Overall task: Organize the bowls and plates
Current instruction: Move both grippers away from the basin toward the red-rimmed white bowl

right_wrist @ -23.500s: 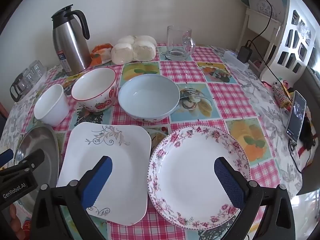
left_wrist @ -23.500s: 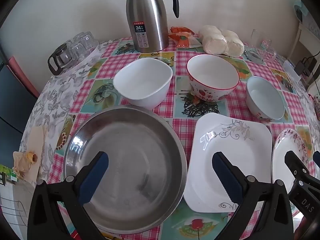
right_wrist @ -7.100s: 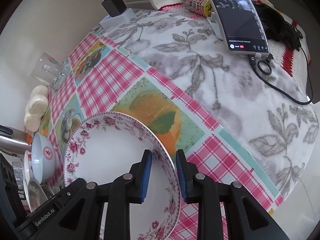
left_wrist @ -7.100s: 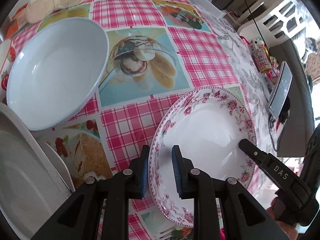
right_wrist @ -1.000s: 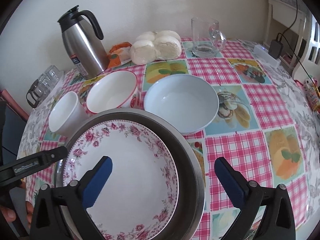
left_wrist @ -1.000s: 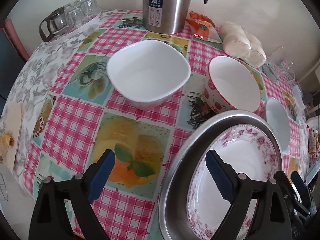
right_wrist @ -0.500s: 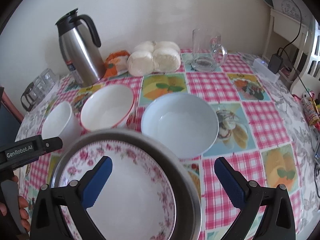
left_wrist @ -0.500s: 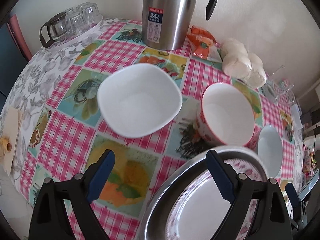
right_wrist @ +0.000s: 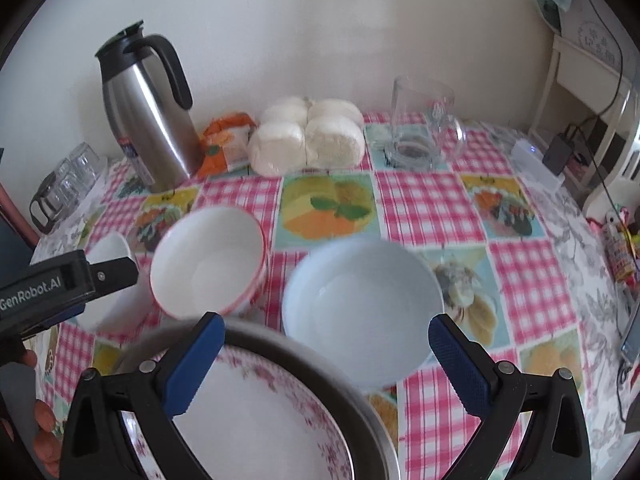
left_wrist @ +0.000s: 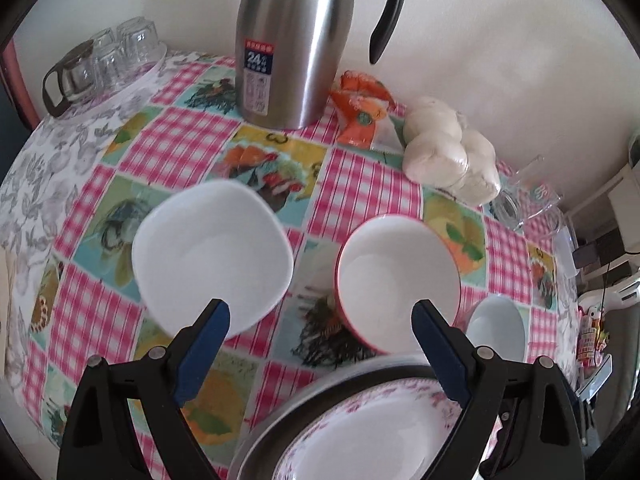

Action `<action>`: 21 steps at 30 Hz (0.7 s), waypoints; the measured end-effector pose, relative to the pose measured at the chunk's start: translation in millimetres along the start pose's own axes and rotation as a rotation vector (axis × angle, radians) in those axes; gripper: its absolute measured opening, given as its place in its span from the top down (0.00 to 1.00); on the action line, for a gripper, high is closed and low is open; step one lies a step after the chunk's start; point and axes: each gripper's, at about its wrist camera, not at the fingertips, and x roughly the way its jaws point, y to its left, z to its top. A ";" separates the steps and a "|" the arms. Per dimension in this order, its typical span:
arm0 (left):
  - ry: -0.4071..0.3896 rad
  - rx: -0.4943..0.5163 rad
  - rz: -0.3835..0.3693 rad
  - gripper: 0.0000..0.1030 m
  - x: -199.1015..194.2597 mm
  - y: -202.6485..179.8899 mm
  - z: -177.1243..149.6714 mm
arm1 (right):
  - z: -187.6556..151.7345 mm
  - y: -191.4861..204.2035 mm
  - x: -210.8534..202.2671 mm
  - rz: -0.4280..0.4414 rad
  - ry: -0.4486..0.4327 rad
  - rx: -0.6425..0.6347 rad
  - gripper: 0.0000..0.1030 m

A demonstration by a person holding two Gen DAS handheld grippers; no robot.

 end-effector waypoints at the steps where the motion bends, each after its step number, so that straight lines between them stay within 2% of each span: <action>1: 0.000 0.006 -0.002 0.10 0.8 -1.1 3.4 | 3.6 1.5 0.5 0.001 0.000 -0.002 0.00; 9: -0.013 0.018 -0.060 0.11 5.2 -4.4 25.1 | 35.3 13.1 10.4 -0.018 0.002 -0.017 0.00; 12: 0.002 0.011 -0.082 0.23 12.8 -3.9 31.4 | 46.4 14.1 13.2 -0.044 -0.011 -0.013 0.01; 13: 0.010 0.009 -0.087 0.26 15.6 -3.9 32.6 | 49.5 13.9 14.8 -0.048 -0.014 -0.007 0.03; 16: 0.023 0.012 -0.099 0.27 23.4 -4.0 36.3 | 55.3 13.6 22.0 -0.026 -0.002 0.015 0.11; 19: 0.032 0.010 -0.125 0.36 28.0 -3.1 39.3 | 55.8 12.0 32.0 -0.019 0.023 0.048 0.19; 21: 0.037 0.015 -0.128 0.36 30.2 -3.7 40.6 | 54.1 12.7 38.7 0.006 0.037 0.066 0.24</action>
